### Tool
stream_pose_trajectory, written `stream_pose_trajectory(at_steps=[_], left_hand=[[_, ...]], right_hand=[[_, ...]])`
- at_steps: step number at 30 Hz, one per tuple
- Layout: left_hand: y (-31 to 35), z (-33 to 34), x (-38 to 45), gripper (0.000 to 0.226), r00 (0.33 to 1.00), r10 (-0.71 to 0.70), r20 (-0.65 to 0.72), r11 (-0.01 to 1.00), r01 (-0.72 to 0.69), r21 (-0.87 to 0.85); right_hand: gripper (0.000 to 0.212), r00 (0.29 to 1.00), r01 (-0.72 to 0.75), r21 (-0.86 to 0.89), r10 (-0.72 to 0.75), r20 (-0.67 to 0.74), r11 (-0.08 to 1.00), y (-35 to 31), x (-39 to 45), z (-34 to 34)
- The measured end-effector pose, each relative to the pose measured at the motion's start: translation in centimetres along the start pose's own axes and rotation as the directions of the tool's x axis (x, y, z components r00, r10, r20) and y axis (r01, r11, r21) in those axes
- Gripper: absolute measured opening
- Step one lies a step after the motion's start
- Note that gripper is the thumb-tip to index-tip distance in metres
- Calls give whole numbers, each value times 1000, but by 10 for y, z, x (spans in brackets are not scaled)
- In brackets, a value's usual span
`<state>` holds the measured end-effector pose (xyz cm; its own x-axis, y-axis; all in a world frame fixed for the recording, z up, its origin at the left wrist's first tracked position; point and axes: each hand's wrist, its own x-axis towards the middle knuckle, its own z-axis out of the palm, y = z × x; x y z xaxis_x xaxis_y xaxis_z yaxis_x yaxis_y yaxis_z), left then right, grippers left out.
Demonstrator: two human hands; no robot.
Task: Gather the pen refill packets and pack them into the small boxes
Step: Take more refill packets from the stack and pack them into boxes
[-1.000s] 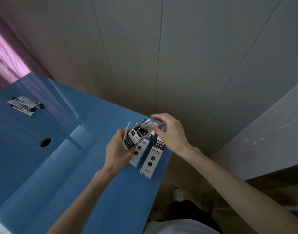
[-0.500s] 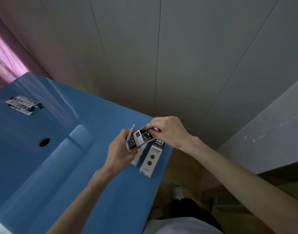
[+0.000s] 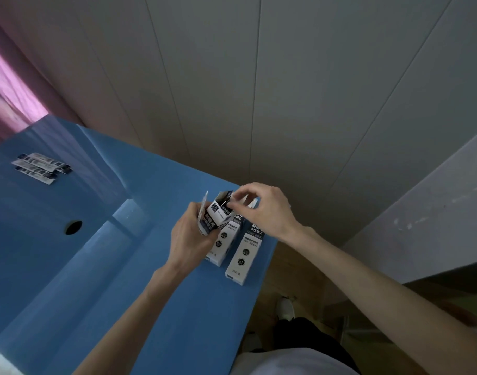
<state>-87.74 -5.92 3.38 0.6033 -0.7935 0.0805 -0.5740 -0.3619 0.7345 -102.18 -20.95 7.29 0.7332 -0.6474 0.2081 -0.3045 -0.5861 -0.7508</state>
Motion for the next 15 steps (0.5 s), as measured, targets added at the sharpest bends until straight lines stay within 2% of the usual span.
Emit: stream_pose_trajectory(at_steps=[6,9,13,15], left_hand=[[5,8,-3,36,1000,4,18,995,-6,102],[4,10,-4,37,999,-24,20,994,22,109],[0,7,-4,41,999,-29,18,994,27,105],[-1,6,-5,40,1000,-24,16,994,22,104]], right_hand=[[7,976,-184,22,180,122,983,-6,4,7],[8,967,-164,-46,170,193,985,-11,6,11],[11,948,-163,-10,160,277,987,-6,6,7],[12,958,-149,9,142,248,989,-3,6,1]])
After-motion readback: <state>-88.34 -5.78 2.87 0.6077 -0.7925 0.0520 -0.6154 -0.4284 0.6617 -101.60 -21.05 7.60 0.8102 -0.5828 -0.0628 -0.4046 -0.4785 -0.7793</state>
